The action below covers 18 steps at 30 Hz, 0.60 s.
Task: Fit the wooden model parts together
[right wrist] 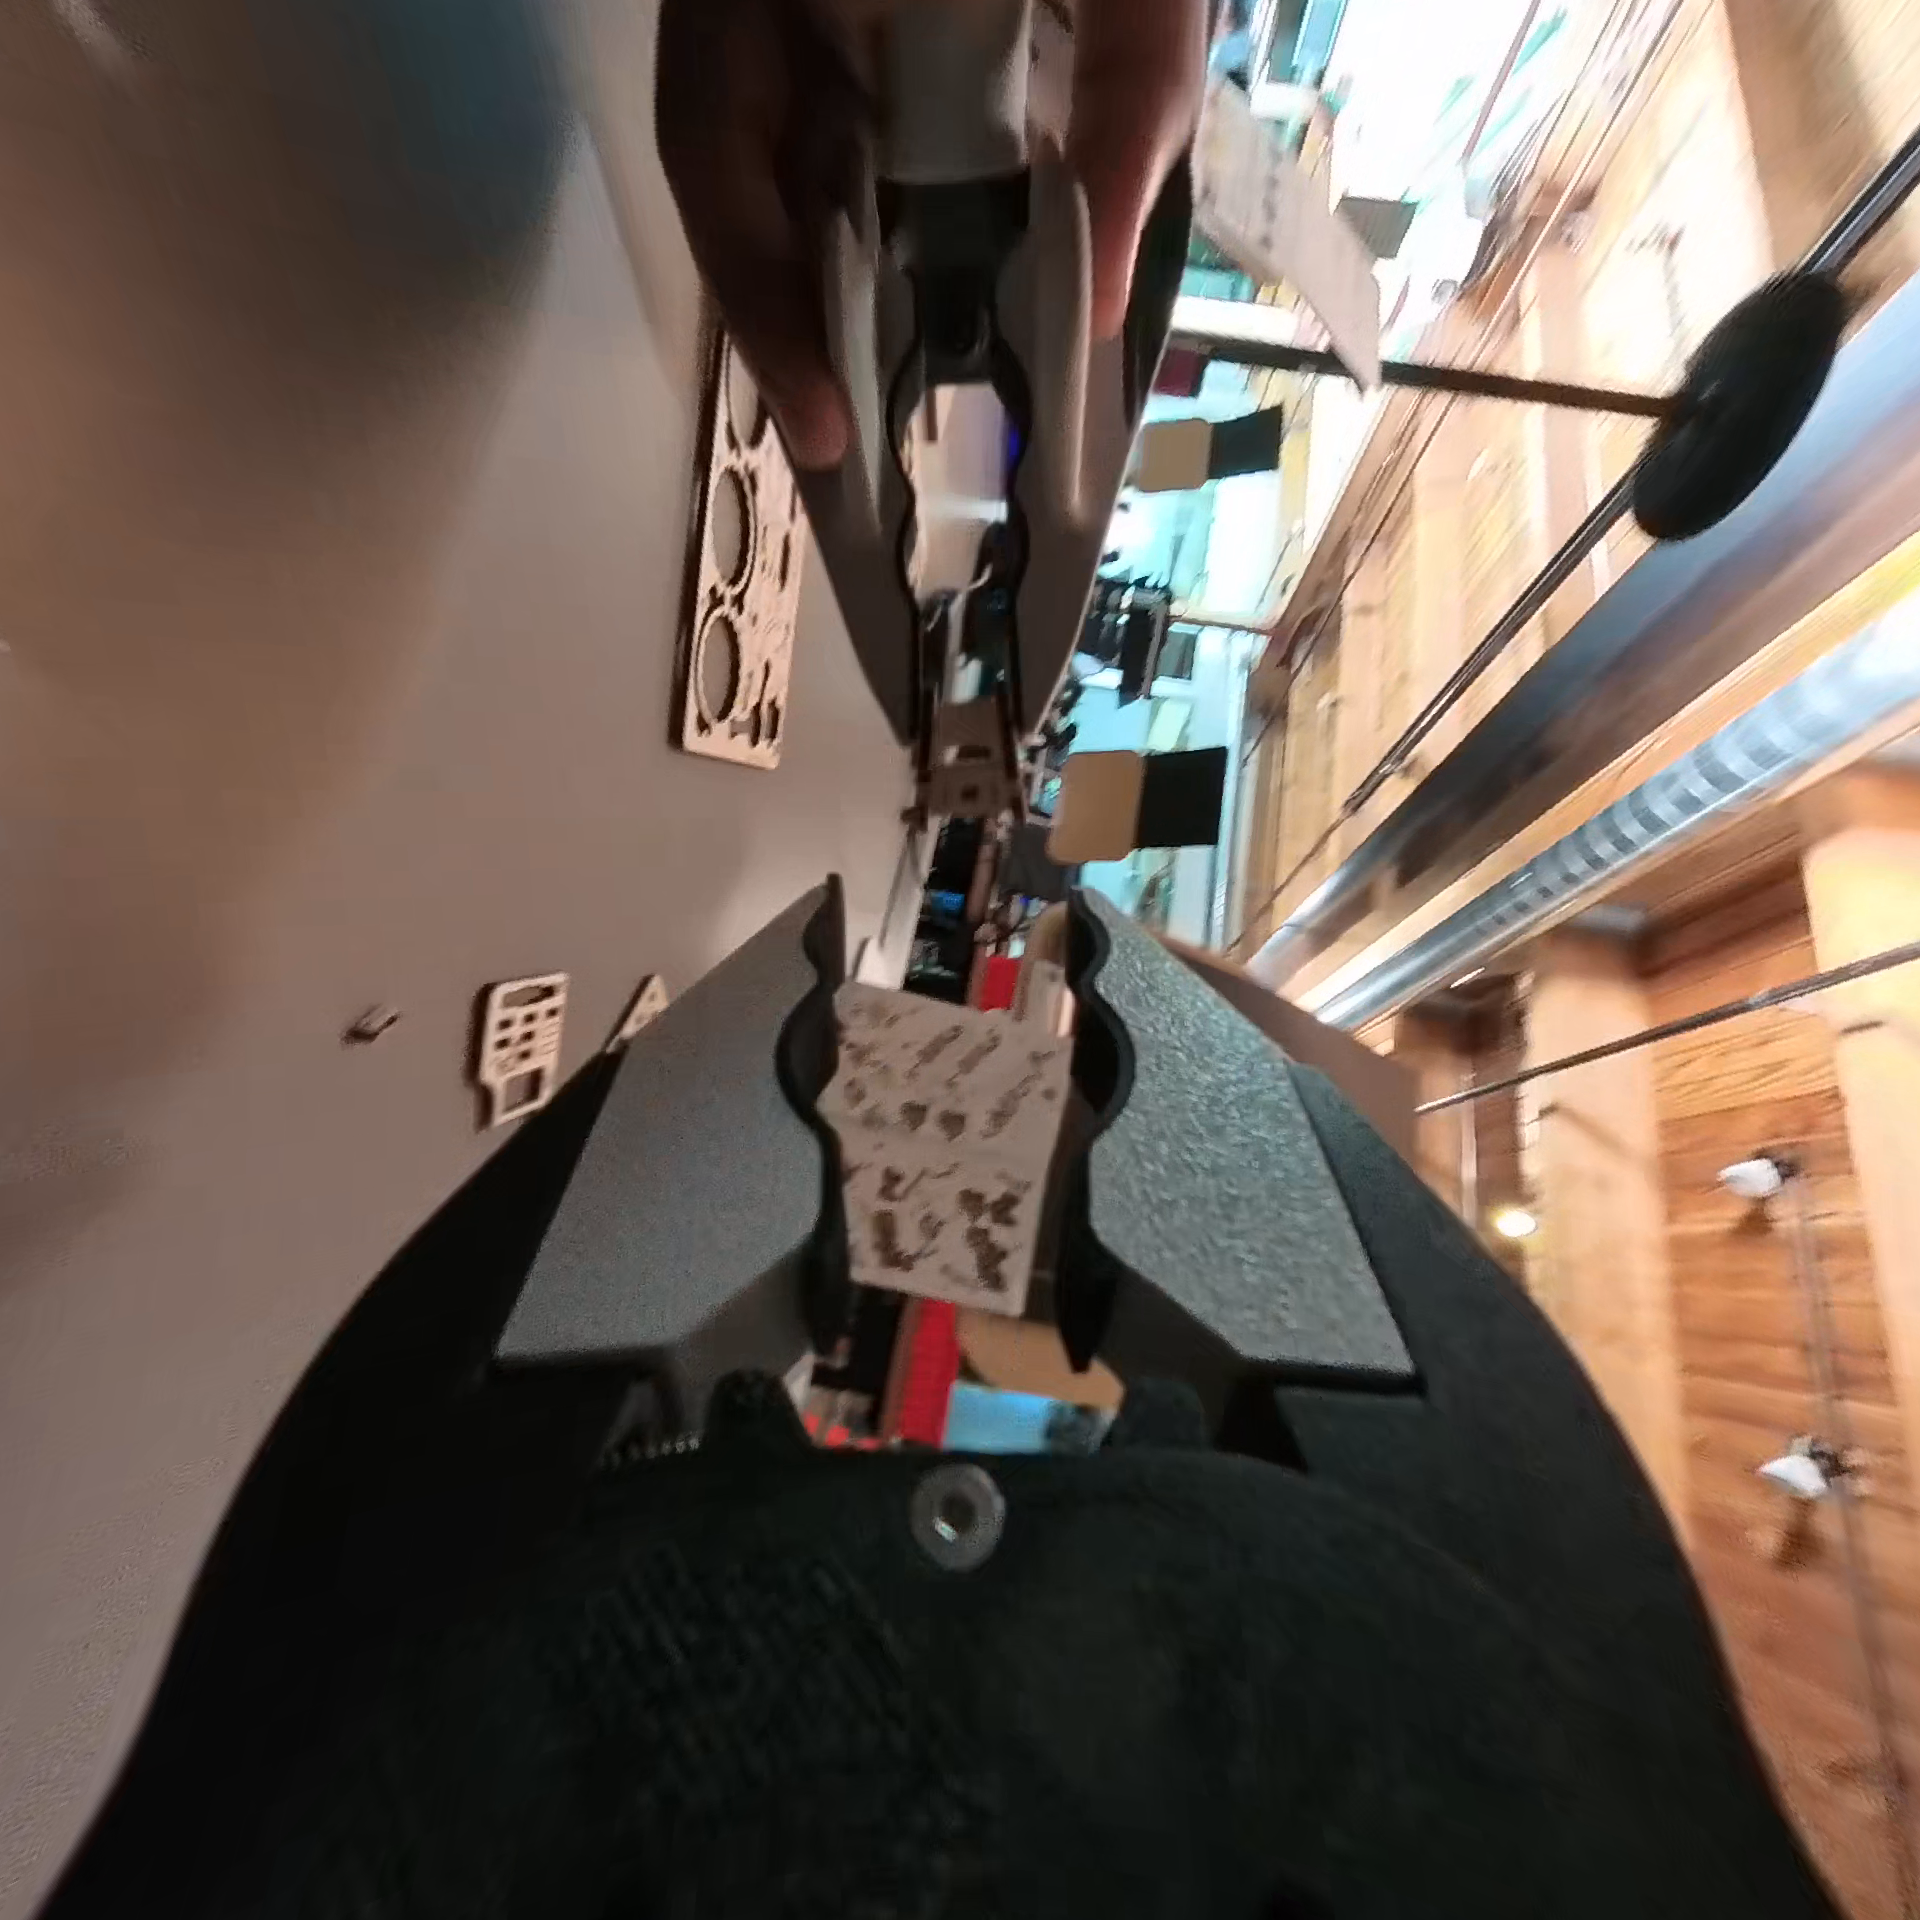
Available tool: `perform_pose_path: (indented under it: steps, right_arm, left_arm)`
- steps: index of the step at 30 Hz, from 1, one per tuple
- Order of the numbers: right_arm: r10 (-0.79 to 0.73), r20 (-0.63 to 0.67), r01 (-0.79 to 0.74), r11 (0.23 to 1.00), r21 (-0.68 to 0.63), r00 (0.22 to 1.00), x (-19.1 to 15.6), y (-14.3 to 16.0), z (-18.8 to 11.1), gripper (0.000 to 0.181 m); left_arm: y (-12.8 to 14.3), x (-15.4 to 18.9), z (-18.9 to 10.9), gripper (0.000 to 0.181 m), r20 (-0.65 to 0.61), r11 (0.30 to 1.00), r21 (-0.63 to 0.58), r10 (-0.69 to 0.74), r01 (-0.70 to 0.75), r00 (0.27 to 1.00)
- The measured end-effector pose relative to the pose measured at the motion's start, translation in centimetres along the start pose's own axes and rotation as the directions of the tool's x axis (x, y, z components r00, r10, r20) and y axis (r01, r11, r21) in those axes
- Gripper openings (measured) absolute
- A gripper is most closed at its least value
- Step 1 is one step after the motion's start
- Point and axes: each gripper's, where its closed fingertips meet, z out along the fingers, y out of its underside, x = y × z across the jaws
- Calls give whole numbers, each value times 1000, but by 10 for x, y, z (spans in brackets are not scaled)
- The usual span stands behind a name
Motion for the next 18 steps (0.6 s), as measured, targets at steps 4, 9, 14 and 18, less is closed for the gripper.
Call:
perform_pose_path:
  steps: [4,9,14,18]
  right_arm:
    - [-134,-53,135,991,22,990,2,-10,10,36]
    - [-201,-64,204,977,54,978,0,-16,15,32]
    - [-228,-49,231,970,75,973,-3,-17,18,29]
    - [-226,-44,229,969,93,973,-1,-19,18,24]
  left_arm:
    - [-2,1,-2,17,-17,999,17,-27,27,999]
    - [5,-1,-1,17,-25,999,-2,-54,54,998]
    - [6,-2,-1,17,-32,997,-11,-71,70,997]
    - [6,-2,-1,17,-44,996,-15,-85,84,995]
